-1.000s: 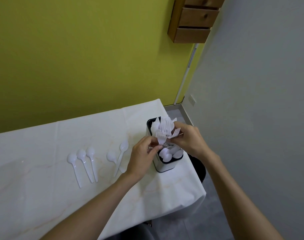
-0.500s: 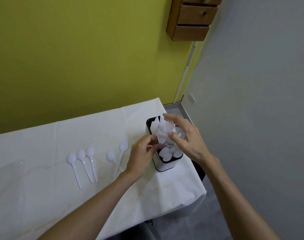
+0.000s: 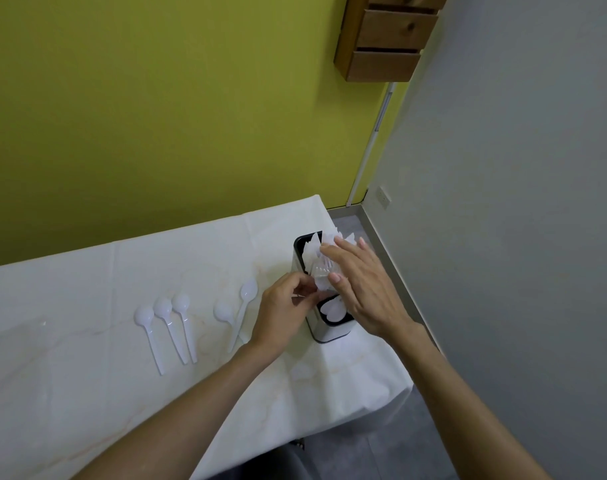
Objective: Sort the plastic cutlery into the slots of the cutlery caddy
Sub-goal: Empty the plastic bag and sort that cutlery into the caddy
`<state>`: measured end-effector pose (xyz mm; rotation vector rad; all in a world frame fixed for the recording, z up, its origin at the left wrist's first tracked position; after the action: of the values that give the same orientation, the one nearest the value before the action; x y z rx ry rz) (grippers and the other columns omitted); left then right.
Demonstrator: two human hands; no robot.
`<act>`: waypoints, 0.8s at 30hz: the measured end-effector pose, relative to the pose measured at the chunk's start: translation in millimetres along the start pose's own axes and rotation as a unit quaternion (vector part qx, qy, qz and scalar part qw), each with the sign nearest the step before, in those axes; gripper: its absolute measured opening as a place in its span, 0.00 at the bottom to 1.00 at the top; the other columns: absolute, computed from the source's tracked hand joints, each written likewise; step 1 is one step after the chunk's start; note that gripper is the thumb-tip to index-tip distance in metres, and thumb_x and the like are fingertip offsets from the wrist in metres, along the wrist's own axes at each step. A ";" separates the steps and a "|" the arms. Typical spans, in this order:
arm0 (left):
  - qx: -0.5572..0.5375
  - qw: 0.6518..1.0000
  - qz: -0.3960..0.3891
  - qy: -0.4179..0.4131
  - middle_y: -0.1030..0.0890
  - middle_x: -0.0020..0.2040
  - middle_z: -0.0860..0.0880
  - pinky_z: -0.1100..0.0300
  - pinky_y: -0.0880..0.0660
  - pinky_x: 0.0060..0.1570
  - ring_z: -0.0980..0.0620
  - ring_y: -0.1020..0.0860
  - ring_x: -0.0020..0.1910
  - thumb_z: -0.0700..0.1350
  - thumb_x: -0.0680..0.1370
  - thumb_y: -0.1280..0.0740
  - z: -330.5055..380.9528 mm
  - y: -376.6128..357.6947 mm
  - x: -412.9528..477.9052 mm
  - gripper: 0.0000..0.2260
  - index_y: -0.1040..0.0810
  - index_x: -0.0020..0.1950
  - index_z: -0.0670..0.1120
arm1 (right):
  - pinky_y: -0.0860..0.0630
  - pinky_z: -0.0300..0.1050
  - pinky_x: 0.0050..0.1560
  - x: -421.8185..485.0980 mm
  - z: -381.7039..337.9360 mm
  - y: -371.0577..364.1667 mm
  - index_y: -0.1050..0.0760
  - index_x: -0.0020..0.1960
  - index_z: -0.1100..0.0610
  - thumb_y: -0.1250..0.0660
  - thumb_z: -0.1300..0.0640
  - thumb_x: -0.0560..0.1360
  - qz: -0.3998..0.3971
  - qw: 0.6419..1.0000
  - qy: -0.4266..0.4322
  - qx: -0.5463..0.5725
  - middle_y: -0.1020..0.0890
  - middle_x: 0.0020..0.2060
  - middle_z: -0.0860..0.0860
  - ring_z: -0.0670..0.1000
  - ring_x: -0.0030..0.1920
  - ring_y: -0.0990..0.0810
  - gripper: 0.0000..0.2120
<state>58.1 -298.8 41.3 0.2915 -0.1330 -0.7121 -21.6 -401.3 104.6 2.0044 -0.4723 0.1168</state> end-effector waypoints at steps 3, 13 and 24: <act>-0.005 1.000 0.000 0.015 0.18 0.41 0.54 0.63 0.21 0.45 0.59 0.20 0.43 0.46 0.72 0.25 -7.5 2.1 -0.9 0.06 0.20 0.43 0.47 | 0.47 0.55 0.77 -0.5 -2.1 9.9 0.34 0.74 0.58 0.52 0.43 0.83 0.040 0.999 0.003 0.011 0.31 0.73 0.50 0.46 0.76 0.40 0.27; 0.011 1.000 -0.004 0.026 0.17 0.44 0.54 0.66 0.22 0.46 0.60 0.20 0.44 0.43 0.75 0.28 -22.5 10.1 -2.5 0.03 0.17 0.47 0.46 | 0.49 0.51 0.78 -10.5 -11.3 -25.2 0.37 0.76 0.57 0.50 0.49 0.84 -0.021 0.993 0.068 -0.099 0.37 0.76 0.51 0.49 0.78 0.43 0.23; 0.028 0.998 0.040 0.043 0.17 0.45 0.54 0.69 0.24 0.46 0.61 0.20 0.44 0.40 0.76 0.30 -50.6 49.0 -15.9 0.03 0.18 0.48 0.44 | 0.35 0.50 0.72 0.7 -52.4 -14.5 0.24 0.65 0.64 0.41 0.61 0.81 0.123 0.983 0.114 -0.073 0.26 0.69 0.58 0.58 0.70 0.29 0.15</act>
<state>87.7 -242.0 8.0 0.3674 -0.0819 -0.6154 -9.2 -349.9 117.1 1.7571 -0.5632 0.4470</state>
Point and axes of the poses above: each hand's wrist, its own x-axis towards the middle knuckle, its own y-axis out of the back of the hand, z = x × y, the point moved 9 cm from there along x, towards the middle knuckle
